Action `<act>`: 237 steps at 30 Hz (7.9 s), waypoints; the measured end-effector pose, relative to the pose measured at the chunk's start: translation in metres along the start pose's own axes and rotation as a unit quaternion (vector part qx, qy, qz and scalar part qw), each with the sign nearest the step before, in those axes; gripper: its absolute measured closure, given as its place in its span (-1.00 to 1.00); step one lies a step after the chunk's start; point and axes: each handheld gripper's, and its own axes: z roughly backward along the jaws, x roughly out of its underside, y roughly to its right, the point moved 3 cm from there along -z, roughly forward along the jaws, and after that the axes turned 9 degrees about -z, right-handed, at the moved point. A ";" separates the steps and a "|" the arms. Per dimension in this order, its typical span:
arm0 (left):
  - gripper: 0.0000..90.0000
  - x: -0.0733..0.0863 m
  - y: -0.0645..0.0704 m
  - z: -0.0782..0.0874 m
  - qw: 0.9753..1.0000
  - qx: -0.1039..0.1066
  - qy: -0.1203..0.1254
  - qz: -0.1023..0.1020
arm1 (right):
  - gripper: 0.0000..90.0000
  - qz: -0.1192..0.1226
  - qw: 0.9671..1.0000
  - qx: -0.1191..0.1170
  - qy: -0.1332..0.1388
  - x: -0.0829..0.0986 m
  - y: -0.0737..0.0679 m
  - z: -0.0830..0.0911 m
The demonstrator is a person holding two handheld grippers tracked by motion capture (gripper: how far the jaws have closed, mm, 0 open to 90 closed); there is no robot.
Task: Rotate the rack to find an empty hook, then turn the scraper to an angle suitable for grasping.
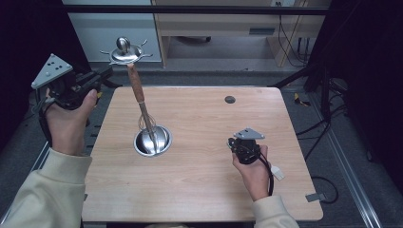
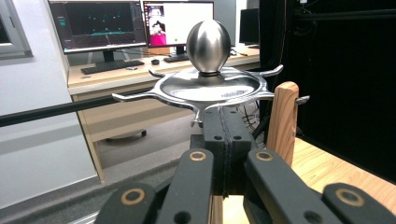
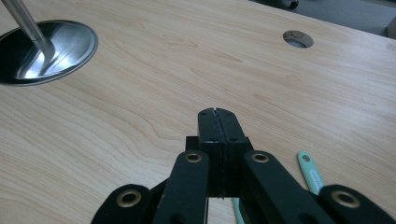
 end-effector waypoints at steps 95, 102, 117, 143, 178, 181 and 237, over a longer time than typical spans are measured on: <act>1.00 0.005 -0.047 -0.019 0.999 0.002 -0.018 0.026 | 1.00 0.007 1.000 0.004 -0.010 0.004 0.004 -0.002; 1.00 0.010 -0.044 -0.013 1.000 0.003 -0.019 0.023 | 1.00 0.005 1.000 0.005 -0.010 0.004 0.005 -0.002; 1.00 0.047 -0.033 0.009 0.999 -0.003 -0.027 0.022 | 1.00 0.011 1.000 0.015 -0.022 0.004 0.012 -0.002; 0.91 0.191 -0.007 0.011 0.991 -0.001 -0.112 0.066 | 1.00 -0.006 0.996 0.038 -0.082 0.005 0.055 -0.017; -0.83 0.255 0.000 0.010 0.983 -0.014 -0.168 0.069 | 1.00 -0.003 0.989 0.028 -0.147 0.028 0.054 -0.053; -0.83 0.255 -0.001 0.010 0.983 -0.016 -0.167 0.072 | 1.00 -0.002 0.988 0.027 -0.149 0.029 0.052 -0.054; -0.83 0.257 -0.001 0.010 0.983 -0.013 -0.171 0.067 | 1.00 0.084 0.976 -0.047 -0.195 0.035 0.009 -0.042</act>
